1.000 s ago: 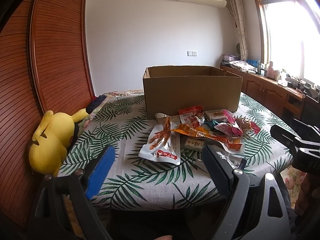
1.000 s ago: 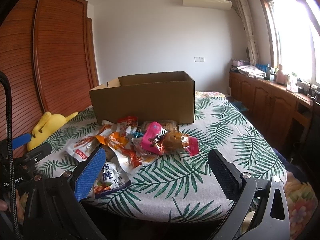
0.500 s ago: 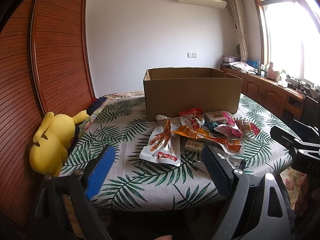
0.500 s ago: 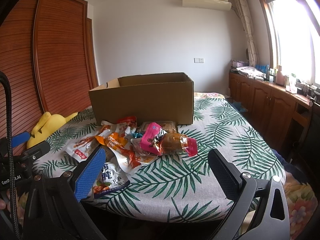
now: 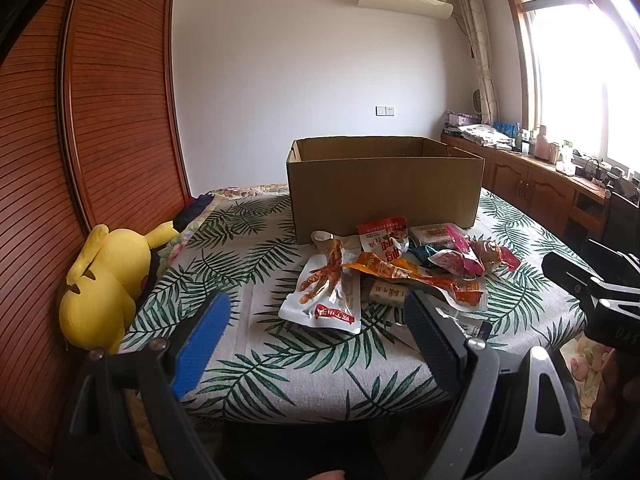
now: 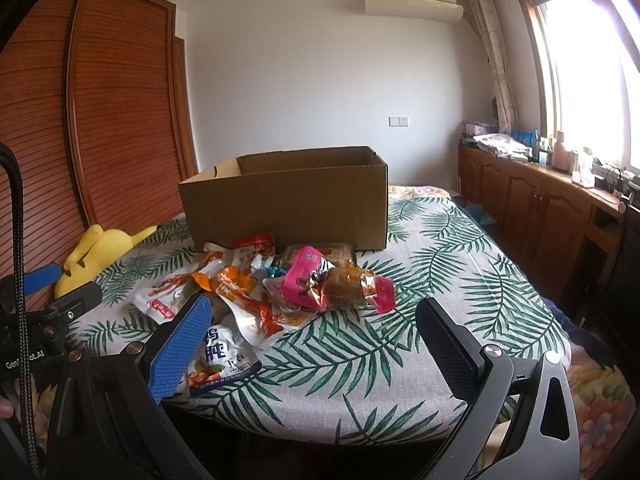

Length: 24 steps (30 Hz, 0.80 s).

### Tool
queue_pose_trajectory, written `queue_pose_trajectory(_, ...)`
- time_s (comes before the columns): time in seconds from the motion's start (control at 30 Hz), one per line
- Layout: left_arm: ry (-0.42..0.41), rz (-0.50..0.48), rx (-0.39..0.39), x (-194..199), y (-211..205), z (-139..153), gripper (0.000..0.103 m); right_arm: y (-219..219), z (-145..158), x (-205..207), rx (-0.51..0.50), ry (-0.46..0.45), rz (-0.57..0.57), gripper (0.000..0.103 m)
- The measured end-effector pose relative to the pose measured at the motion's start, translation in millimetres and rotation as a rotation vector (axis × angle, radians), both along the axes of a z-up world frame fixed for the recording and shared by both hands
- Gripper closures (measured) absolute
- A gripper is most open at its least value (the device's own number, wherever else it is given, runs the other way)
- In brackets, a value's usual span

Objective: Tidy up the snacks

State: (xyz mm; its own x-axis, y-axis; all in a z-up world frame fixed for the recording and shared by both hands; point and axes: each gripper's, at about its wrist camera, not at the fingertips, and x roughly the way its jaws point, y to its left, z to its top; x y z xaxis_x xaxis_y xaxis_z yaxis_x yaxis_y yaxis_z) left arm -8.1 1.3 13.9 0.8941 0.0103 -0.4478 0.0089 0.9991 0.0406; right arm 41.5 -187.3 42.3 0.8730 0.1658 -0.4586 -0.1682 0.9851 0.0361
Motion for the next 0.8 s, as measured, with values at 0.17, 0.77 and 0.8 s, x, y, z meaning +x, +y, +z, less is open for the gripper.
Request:
queue_pose_trajectory(0.17, 0.000, 0.000, -0.002, 0, 0, 0, 0.014, 0, 0, 0, 0.000, 0.000, 0.000, 0.000)
queue_pose_trajectory(0.77, 0.072, 0.005, -0.003, 16, 11, -15, 0.014, 17, -15, 9, -0.009, 0.072, 0.104, 0.000)
queue_pose_trajectory(0.8, 0.079, 0.008, -0.001, 17, 13, -18, 0.014, 20, -18, 11, -0.007, 0.087, 0.127, 0.000)
